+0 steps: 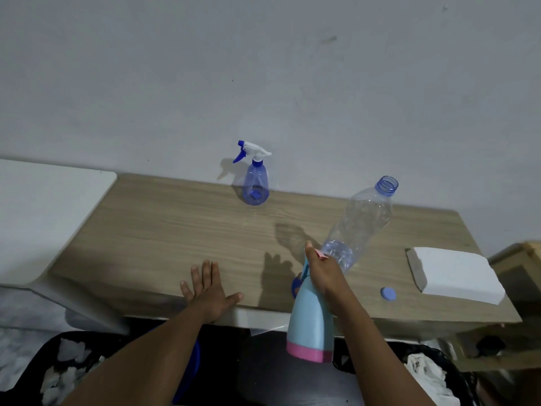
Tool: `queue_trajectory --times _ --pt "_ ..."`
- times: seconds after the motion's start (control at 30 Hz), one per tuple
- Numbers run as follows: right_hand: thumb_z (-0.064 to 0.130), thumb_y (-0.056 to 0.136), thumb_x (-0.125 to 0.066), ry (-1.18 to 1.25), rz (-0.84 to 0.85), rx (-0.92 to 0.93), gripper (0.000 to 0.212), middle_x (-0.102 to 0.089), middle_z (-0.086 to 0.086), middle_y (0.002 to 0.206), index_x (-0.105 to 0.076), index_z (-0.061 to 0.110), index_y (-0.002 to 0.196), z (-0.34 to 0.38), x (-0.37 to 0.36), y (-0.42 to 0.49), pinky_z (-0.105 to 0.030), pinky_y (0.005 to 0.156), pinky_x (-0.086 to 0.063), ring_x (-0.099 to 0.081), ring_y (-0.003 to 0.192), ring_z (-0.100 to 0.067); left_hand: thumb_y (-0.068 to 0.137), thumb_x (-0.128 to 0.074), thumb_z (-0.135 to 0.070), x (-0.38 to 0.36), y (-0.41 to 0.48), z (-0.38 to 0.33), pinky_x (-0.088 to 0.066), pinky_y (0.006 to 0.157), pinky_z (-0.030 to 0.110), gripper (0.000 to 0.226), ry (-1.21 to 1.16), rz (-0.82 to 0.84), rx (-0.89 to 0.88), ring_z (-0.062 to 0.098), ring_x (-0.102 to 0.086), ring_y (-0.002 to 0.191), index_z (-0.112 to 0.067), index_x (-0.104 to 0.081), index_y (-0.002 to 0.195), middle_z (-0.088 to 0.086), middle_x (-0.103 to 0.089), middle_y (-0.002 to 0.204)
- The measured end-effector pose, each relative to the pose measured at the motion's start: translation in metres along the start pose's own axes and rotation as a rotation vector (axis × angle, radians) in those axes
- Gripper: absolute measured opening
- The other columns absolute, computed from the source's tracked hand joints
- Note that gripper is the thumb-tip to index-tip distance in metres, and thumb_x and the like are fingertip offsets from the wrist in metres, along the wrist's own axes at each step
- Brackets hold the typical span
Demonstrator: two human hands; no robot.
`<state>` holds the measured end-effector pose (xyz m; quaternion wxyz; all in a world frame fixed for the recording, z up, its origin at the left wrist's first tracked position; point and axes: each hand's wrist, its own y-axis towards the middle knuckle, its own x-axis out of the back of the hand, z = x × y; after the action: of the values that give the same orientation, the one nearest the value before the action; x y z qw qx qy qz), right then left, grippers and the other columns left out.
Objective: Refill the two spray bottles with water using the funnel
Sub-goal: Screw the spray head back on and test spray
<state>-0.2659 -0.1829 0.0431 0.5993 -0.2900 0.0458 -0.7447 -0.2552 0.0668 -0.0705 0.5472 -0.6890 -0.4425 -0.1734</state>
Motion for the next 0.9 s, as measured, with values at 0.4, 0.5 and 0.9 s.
queue_trajectory --times 0.4,0.5,0.9 --pt "0.044 0.094 -0.062 0.179 -0.272 0.381 0.034 -0.069 -0.004 0.075 -0.055 0.011 0.087 0.066 -0.007 0.019 -0.028 0.062 -0.054 -0.072 0.068 -0.019 0.050 -0.055 -0.094 0.015 0.010 -0.013 0.019 0.110 0.065 0.149 0.029 -0.050 0.006 0.032 0.038 0.141 -0.019 0.028 0.149 0.000 0.039 0.155" --pt "0.040 0.093 -0.065 0.068 -0.353 0.430 0.033 -0.064 0.001 0.074 -0.061 0.008 0.084 0.092 -0.009 0.046 -0.015 0.054 -0.040 -0.057 0.065 -0.009 0.052 -0.053 -0.094 0.018 0.013 -0.012 0.020 0.108 0.066 0.149 0.056 0.007 0.010 0.033 0.043 0.137 -0.018 0.034 0.146 0.001 0.046 0.150" --pt "0.023 0.093 -0.064 -0.281 -0.292 0.410 0.021 -0.073 -0.015 0.097 -0.074 0.006 0.100 0.140 -0.033 0.182 -0.025 0.067 -0.036 -0.066 0.088 -0.030 0.053 -0.054 -0.093 0.023 0.019 -0.012 0.023 0.106 0.067 0.149 0.074 0.054 0.025 0.033 0.046 0.134 -0.019 0.039 0.143 -0.001 0.050 0.147"
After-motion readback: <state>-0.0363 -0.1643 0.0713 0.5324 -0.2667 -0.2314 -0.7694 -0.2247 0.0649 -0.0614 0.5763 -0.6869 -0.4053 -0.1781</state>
